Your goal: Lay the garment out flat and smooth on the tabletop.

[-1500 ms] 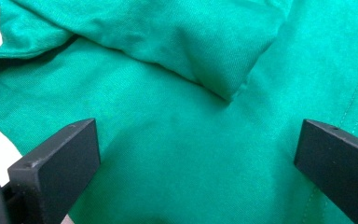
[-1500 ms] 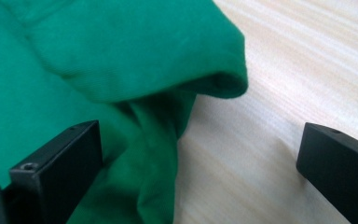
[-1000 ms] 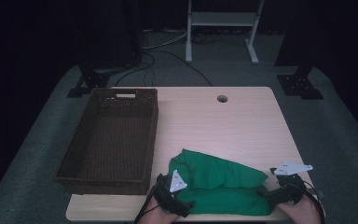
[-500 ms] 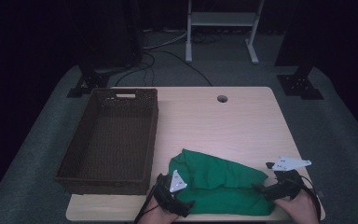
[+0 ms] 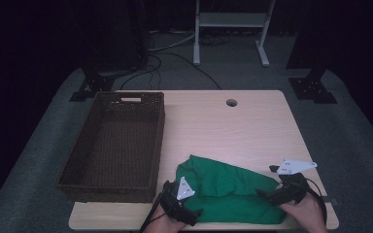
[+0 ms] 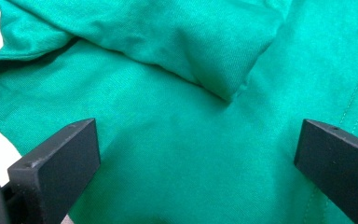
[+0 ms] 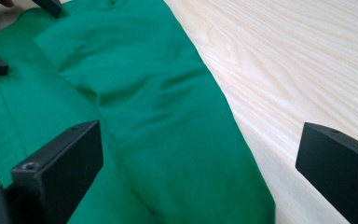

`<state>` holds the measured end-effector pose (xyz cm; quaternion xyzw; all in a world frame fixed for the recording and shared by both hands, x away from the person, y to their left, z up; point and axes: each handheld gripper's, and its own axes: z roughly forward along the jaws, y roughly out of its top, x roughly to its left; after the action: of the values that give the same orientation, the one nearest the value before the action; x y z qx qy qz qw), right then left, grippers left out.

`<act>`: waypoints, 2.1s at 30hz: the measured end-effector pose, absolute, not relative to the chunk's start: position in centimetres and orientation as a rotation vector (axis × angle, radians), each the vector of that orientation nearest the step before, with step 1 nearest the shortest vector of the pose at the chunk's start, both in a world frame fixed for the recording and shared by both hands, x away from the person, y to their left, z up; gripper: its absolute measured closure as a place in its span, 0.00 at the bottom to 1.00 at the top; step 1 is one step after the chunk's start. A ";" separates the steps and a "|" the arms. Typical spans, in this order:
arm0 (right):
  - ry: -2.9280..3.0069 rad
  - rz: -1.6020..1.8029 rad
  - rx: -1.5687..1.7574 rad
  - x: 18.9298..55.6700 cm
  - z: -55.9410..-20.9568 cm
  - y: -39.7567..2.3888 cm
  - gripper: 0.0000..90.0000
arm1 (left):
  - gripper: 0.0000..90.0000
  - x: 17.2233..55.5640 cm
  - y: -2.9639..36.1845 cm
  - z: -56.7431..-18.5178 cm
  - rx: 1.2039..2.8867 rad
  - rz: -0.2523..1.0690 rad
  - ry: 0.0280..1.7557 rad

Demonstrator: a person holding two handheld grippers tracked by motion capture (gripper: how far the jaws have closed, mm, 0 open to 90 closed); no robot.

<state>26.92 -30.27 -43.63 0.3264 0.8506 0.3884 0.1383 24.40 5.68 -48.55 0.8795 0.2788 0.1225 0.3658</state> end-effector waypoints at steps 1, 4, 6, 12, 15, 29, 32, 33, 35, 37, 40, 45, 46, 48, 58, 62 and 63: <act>2.462 1.125 0.937 27.0 -43.6 -30.1 0.00 | 0.00 24.4 5.7 -48.6 2.261 0.315 0.717; 2.469 1.137 0.922 27.2 -43.5 -29.7 0.00 | 0.00 24.4 5.7 -48.6 2.261 0.315 0.717; 2.475 1.145 0.913 27.4 -43.5 -29.4 0.00 | 0.00 24.4 5.7 -48.6 2.261 0.315 0.718; 2.498 1.155 0.888 27.7 -43.5 -28.5 0.00 | 0.00 24.4 5.7 -48.6 2.260 0.315 0.718; 2.509 1.156 0.875 27.9 -43.5 -28.1 0.00 | 0.00 24.4 5.7 -48.6 2.260 0.315 0.718; 2.545 1.164 0.832 28.6 -43.6 -26.4 0.00 | 0.00 24.4 5.7 -48.6 2.259 0.315 0.719; 2.550 1.168 0.824 28.7 -43.6 -26.1 0.00 | 0.00 24.4 5.7 -48.6 2.259 0.315 0.719; 2.553 1.168 0.822 28.7 -43.6 -26.0 0.00 | 0.00 24.4 5.7 -48.6 2.259 0.315 0.719; 2.558 1.169 0.813 28.8 -43.6 -25.8 0.00 | 0.00 24.4 5.7 -48.6 2.258 0.314 0.719; 2.563 1.167 0.804 28.8 -43.6 -25.5 0.00 | 0.00 24.4 5.7 -48.6 2.256 0.314 0.720; 2.570 1.167 0.798 28.9 -43.6 -25.1 0.00 | 0.00 24.4 5.7 -48.6 2.257 0.314 0.720; 2.584 1.169 0.779 29.1 -43.6 -24.4 0.00 | 0.00 24.4 5.7 -48.6 2.257 0.314 0.720; 2.583 1.172 0.778 29.1 -43.6 -24.3 0.00 | 0.00 24.4 5.7 -48.6 2.257 0.314 0.720; 2.587 1.175 0.771 29.2 -43.6 -24.1 0.00 | 0.00 24.4 5.7 -48.6 2.256 0.314 0.720; 2.591 1.189 0.755 29.5 -43.4 -23.4 0.00 | 0.00 24.4 5.7 -48.6 2.258 0.313 0.718; 2.595 1.192 0.744 29.5 -43.4 -23.0 0.00 | 0.00 24.4 5.7 -48.6 2.258 0.313 0.719; 2.597 1.190 0.742 29.5 -43.4 -23.0 0.00 | 0.00 24.4 5.7 -48.6 2.258 0.313 0.718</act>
<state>29.50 -22.97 -43.44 0.2503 0.8759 0.4013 0.0952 24.41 5.67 -48.56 0.8790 0.2794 0.1218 0.3668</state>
